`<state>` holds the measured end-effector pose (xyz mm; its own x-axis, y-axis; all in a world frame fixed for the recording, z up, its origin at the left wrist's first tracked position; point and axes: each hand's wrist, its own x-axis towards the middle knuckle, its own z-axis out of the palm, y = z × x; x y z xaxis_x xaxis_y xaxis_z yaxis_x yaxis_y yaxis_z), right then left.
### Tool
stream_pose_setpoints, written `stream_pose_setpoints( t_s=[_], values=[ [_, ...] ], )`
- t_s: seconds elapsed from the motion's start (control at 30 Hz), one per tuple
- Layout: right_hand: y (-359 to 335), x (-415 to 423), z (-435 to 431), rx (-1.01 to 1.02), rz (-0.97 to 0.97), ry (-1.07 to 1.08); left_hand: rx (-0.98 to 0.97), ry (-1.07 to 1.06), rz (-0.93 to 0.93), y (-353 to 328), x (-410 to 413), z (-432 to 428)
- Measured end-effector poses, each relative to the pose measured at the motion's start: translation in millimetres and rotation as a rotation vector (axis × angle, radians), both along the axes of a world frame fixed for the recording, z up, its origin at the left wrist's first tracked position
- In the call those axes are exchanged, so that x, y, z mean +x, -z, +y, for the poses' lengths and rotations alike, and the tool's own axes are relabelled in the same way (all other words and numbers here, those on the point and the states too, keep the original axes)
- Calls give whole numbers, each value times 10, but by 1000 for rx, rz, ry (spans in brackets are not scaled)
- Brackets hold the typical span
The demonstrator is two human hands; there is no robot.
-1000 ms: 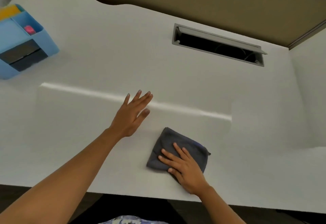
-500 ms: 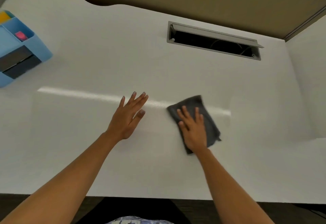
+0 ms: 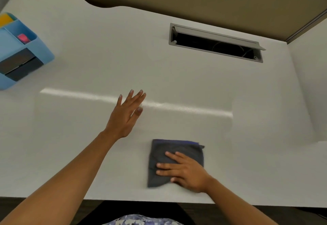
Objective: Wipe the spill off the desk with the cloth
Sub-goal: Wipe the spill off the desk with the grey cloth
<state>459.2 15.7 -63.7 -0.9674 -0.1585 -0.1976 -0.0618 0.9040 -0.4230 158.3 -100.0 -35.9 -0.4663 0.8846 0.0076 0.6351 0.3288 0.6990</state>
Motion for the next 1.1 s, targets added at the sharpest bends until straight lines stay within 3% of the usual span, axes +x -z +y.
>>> stream_pose_setpoints(
  t_s=[0.17,0.3,0.37,0.47,0.53,0.6,0.73,0.83,0.97,1.1],
  values=[
    [-34,41,976,5,-35,409,11,13,-22,1,34,-16],
    [18,-463,1010,28,42,720,17,44,-33,14,110,79],
    [32,-697,838,20,61,730,24,61,-36,15,159,142],
    [40,-861,518,-41,53,557,58,76,-56,-25,239,271],
    [20,-921,336,-170,54,480,94,58,-78,-71,259,351],
    [-80,-985,272,-423,26,574,133,35,-91,-141,258,427],
    [-417,-1010,381,-1069,-66,1271,213,-26,-105,-261,229,543],
    [-528,-929,644,-1410,73,1533,234,-74,-112,-267,222,558],
    [-734,-778,1156,-1579,262,1636,225,-50,-134,-237,228,599],
    [-974,-636,1837,-1525,373,1743,222,-16,-124,-214,232,663]
  ],
)
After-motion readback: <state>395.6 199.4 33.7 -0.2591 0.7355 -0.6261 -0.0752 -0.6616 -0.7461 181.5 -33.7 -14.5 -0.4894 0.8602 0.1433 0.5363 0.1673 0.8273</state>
